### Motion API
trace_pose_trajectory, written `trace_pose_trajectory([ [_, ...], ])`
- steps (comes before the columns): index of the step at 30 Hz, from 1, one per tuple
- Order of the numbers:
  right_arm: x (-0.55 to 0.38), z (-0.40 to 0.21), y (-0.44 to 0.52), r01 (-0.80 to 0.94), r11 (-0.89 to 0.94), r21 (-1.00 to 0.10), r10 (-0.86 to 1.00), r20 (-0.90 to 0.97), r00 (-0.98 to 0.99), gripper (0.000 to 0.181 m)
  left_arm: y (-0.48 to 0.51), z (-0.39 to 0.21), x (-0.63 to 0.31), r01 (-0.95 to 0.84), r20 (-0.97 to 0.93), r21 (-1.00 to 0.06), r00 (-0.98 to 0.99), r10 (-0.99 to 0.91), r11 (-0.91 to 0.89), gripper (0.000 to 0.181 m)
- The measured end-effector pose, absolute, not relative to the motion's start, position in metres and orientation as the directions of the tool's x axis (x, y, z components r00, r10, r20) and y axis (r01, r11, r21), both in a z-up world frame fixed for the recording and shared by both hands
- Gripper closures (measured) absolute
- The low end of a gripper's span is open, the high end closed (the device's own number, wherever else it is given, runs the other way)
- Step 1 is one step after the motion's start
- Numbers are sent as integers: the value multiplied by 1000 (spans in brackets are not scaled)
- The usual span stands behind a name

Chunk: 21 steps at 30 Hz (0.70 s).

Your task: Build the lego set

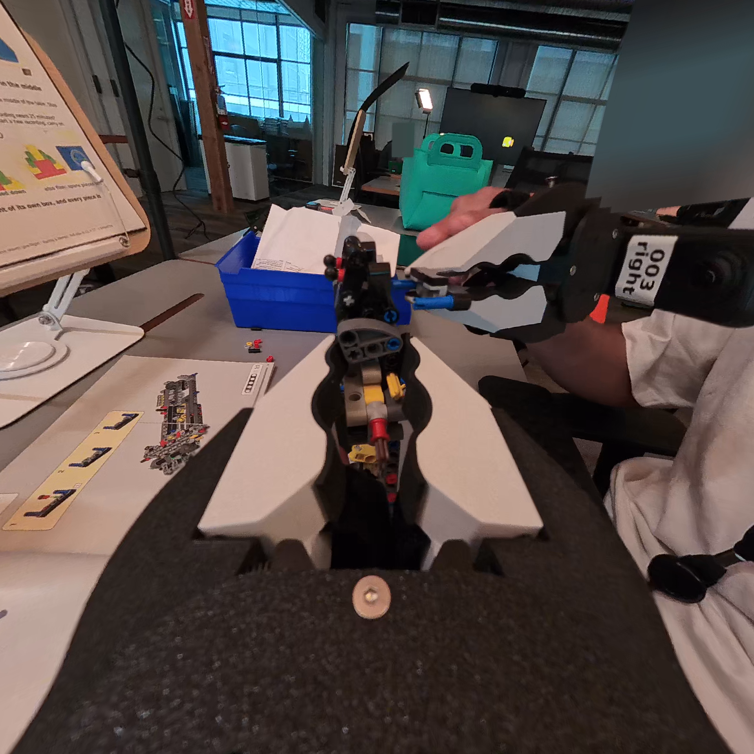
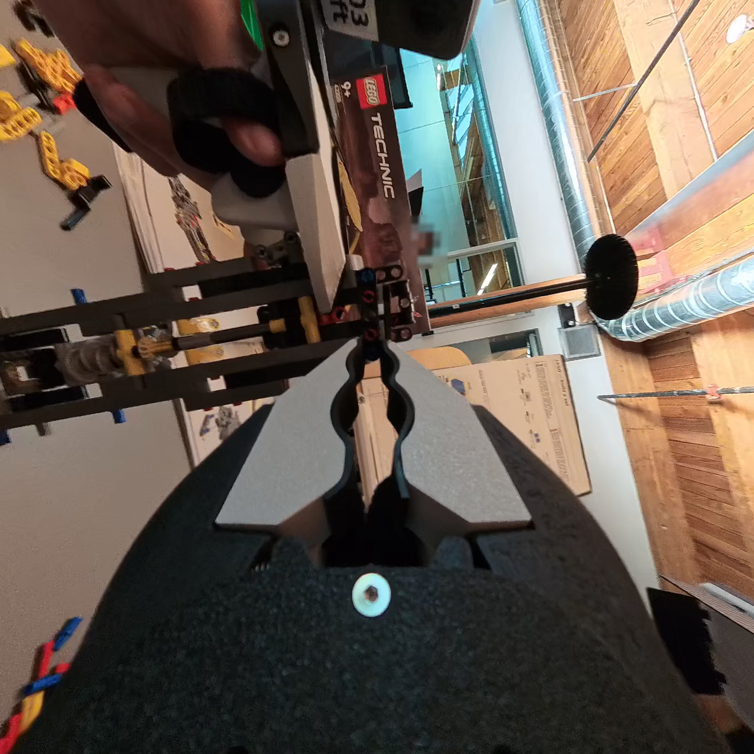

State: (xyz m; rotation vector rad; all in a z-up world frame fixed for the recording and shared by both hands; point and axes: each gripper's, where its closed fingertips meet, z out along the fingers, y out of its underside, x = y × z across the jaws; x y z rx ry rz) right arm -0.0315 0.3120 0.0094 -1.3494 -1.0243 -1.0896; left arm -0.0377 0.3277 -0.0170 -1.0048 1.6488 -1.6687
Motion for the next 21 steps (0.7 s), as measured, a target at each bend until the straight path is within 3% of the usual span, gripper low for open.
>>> trace_pose_trajectory([
  [8, -31, 13, 316, 983, -66, -171, -36, 985, 169, 175, 327, -17, -36, -141, 152, -986, -532, -833, -90, 159],
  [17, -32, 17, 315, 981, -74, -181, -40, 983, 178, 175, 323, -16, -37, -119, 73, -993, -507, -859, -14, 158],
  [21, -26, 18, 313, 985, -111, -130, -47, 991, 126, 175, 323, -13, -39, -104, 60, -995, -508, -859, -8, 159],
])
